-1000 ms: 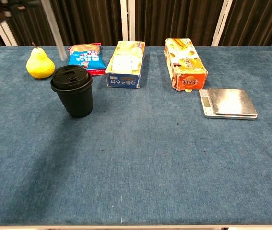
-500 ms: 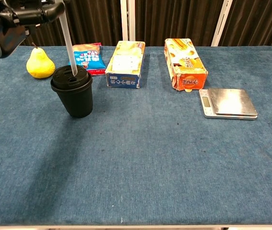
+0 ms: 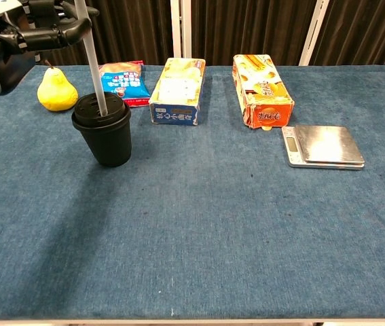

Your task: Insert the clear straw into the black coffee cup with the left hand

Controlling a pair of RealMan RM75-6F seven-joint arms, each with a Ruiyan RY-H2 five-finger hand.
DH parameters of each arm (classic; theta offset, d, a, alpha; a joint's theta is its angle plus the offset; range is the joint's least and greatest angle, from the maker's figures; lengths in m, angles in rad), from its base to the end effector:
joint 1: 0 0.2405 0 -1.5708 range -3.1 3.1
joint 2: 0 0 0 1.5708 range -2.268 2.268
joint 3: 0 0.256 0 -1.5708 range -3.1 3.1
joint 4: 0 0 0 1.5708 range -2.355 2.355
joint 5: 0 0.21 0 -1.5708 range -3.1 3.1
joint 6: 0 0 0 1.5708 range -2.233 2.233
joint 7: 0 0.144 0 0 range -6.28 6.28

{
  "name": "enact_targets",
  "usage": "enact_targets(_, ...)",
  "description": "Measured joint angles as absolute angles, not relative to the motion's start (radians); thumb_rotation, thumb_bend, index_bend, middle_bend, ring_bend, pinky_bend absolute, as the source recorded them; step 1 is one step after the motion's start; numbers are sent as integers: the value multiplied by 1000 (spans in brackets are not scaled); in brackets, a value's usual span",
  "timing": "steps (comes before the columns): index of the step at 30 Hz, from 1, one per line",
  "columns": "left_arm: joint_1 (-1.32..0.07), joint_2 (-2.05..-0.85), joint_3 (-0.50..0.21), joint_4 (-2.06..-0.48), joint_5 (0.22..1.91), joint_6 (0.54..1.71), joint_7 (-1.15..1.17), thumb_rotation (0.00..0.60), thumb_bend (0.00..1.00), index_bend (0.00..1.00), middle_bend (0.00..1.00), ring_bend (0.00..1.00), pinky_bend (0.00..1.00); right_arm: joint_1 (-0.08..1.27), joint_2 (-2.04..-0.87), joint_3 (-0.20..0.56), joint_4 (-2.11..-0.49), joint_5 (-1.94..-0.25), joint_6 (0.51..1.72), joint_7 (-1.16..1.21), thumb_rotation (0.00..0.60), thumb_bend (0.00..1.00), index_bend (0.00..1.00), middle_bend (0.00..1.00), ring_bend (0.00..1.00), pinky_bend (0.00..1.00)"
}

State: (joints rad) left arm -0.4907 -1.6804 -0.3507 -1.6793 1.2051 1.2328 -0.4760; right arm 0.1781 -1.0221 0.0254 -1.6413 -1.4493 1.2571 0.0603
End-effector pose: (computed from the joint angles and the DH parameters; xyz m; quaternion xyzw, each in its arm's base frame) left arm -0.1243 0.3034 0.0095 -0.3392 -0.6495 -0.6523 0.1939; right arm -0.3177 -0.2019 0.1588 0.6372 -0.4406 0.3273 0.5410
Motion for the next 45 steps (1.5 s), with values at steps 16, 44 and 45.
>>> enact_targets(16, -487, -1711, -306, -1614, 1236, 1218, -471, 600, 339, 403, 160, 0, 0, 183, -1026, 27, -1638, -1442, 1249, 61, 600, 109, 0, 58, 0, 25)
enact_targets(44, -380, -1231, -215, -1706, 1253, 1209, -161, 600, 244, 238, 148, 0, 0, 154, -1001, 51, -1630, -1438, 1328, 102, 600, 108, 0, 57, 0, 24)
enact_targets(45, -368, -1195, -197, -1707, 1255, 1210, -110, 600, 240, 236, 148, 0, 0, 152, -1001, 51, -1629, -1441, 1333, 106, 600, 108, 0, 56, 0, 25)
